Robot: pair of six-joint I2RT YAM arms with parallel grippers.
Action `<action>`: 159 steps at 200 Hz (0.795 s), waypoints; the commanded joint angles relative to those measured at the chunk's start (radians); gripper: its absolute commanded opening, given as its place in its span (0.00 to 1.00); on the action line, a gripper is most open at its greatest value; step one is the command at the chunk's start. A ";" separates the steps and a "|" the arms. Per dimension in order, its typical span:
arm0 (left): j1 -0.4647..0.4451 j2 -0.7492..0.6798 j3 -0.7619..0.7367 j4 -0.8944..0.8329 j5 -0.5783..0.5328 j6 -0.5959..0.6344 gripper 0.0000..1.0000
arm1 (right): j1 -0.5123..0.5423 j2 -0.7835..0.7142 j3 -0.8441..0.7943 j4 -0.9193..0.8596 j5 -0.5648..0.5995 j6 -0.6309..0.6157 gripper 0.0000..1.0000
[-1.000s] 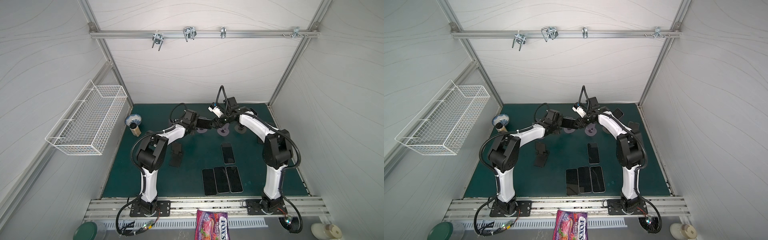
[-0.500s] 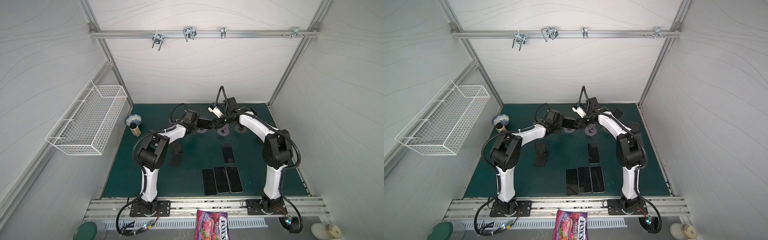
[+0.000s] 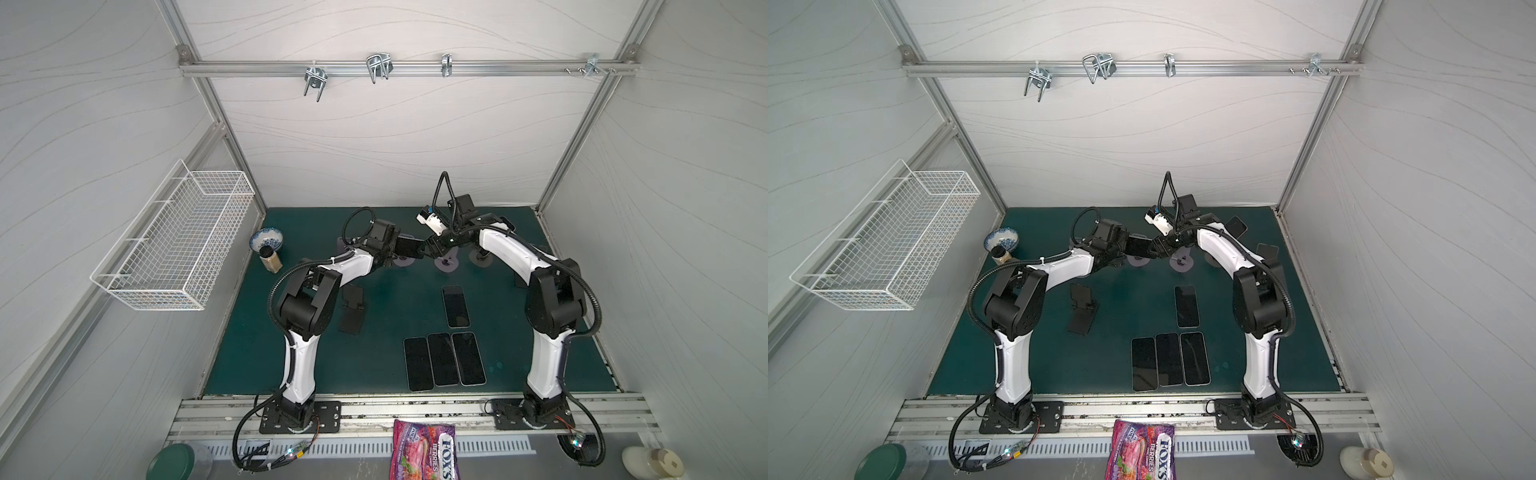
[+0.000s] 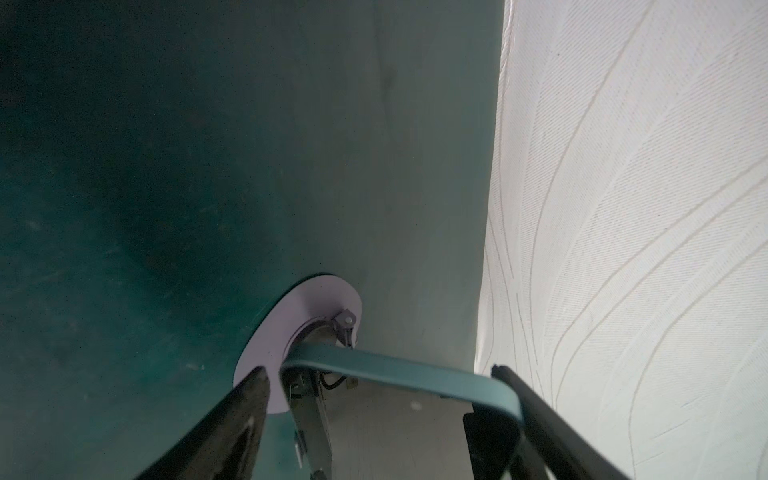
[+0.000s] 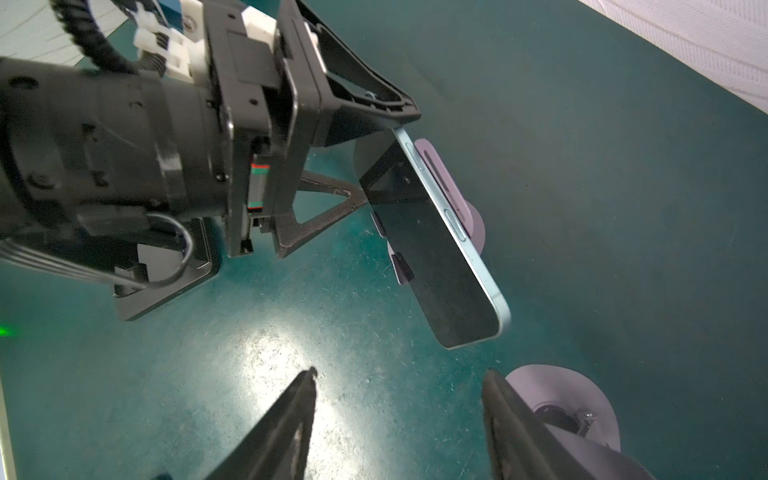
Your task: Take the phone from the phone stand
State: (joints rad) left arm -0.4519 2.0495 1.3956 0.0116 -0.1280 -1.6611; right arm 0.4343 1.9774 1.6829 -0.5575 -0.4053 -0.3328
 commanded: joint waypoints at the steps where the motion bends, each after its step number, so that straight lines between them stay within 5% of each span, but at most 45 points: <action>1: 0.002 0.027 0.042 0.021 -0.002 -0.015 0.84 | -0.008 -0.024 -0.002 -0.015 -0.023 -0.028 0.65; 159: 0.004 -0.006 0.022 0.058 -0.013 -0.007 0.70 | -0.011 -0.029 -0.005 -0.011 -0.013 -0.028 0.65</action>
State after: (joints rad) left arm -0.4515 2.0525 1.3968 0.0334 -0.1276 -1.6569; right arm 0.4294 1.9774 1.6829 -0.5575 -0.4042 -0.3332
